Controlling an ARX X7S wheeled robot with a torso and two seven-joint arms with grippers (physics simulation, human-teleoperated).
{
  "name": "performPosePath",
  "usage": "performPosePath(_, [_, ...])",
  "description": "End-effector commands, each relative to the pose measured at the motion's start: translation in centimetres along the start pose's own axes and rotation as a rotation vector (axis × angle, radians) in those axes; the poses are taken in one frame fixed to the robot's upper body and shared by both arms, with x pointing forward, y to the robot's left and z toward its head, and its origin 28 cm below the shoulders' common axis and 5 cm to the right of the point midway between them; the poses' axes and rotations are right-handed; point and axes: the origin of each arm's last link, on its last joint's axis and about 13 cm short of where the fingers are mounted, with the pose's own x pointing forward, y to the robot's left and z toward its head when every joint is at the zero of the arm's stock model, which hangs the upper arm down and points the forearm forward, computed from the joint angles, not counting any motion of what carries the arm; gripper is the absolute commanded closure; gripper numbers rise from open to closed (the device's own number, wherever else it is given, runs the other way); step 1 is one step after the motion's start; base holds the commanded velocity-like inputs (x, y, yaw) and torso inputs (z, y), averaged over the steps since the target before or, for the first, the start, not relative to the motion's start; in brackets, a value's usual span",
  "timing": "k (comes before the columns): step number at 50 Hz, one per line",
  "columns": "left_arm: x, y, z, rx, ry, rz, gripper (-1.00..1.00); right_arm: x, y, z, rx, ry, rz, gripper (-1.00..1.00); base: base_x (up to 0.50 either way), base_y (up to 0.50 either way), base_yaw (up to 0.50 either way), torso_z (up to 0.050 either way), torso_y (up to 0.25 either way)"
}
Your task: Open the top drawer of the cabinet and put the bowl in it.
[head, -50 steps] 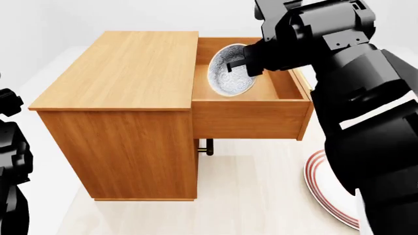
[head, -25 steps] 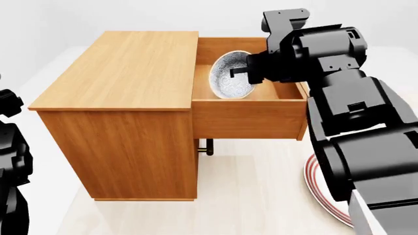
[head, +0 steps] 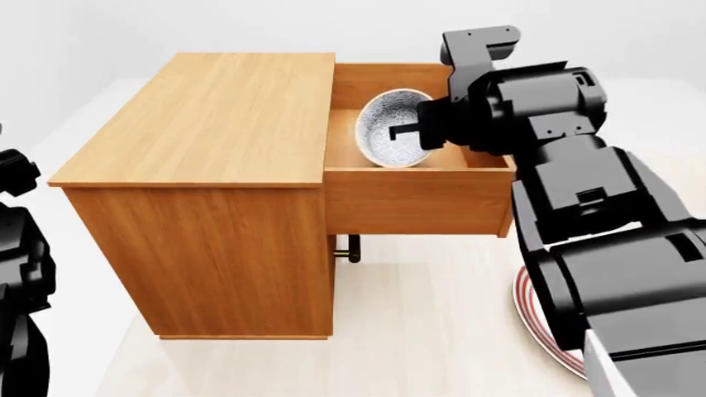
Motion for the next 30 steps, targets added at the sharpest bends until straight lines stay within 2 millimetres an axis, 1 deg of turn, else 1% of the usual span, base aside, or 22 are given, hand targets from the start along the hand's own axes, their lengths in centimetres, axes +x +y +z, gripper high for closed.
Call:
performPosePath(1, [0.0, -0.1, 0.3, -0.003, 0.0, -0.001, -1.0, 0.8, 0.3, -1.3, -0.005, 0.033, 0.01, 1.0, 0.0, 0.0, 0.0, 0.0, 0.0])
performPosePath(7, [0.0, -0.2, 0.5, -0.003, 0.001, -0.001, -1.0, 0.8, 0.4, -1.3, -0.023, 0.039, 0.023, 1.0, 0.0, 0.0, 0.0, 0.0, 0.0])
performPosePath(8, [0.0, -0.2, 0.5, -0.003, 0.001, -0.001, -1.0, 0.8, 0.4, -1.3, -0.024, 0.04, 0.028, -1.0, 0.0, 0.0, 0.0, 0.0, 0.0])
performPosePath(17, [0.1, -0.2, 0.5, -0.004, 0.001, -0.001, -1.0, 0.8, 0.4, -1.2, -0.045, 0.04, 0.032, -1.0, 0.0, 0.0, 0.0, 0.0, 0.0])
performPosePath(22, [0.1, -0.2, 0.5, -0.005, 0.001, -0.001, -1.0, 0.6, 0.2, -0.6, -0.083, -0.001, -0.002, -1.0, 0.0, 0.0, 0.0, 0.0, 0.0])
performPosePath(28, [0.1, -0.1, 0.5, -0.006, 0.0, -0.004, -1.0, -0.7, -0.4, 2.2, -0.138, -0.146, -0.135, -1.0, 0.0, 0.0, 0.0, 0.0, 0.0])
performPosePath(29, [0.1, -0.1, 0.5, -0.006, 0.0, -0.005, -1.0, -1.1, -0.6, 2.9, -0.15, -0.176, -0.159, -1.0, 0.0, 0.0, 0.0, 0.0, 0.0])
performPosePath(30, [0.1, -0.1, 0.4, -0.006, 0.0, -0.005, -1.0, -1.9, -0.9, 4.1, -0.163, -0.222, -0.188, -1.0, 0.0, 0.0, 0.0, 0.0, 0.0])
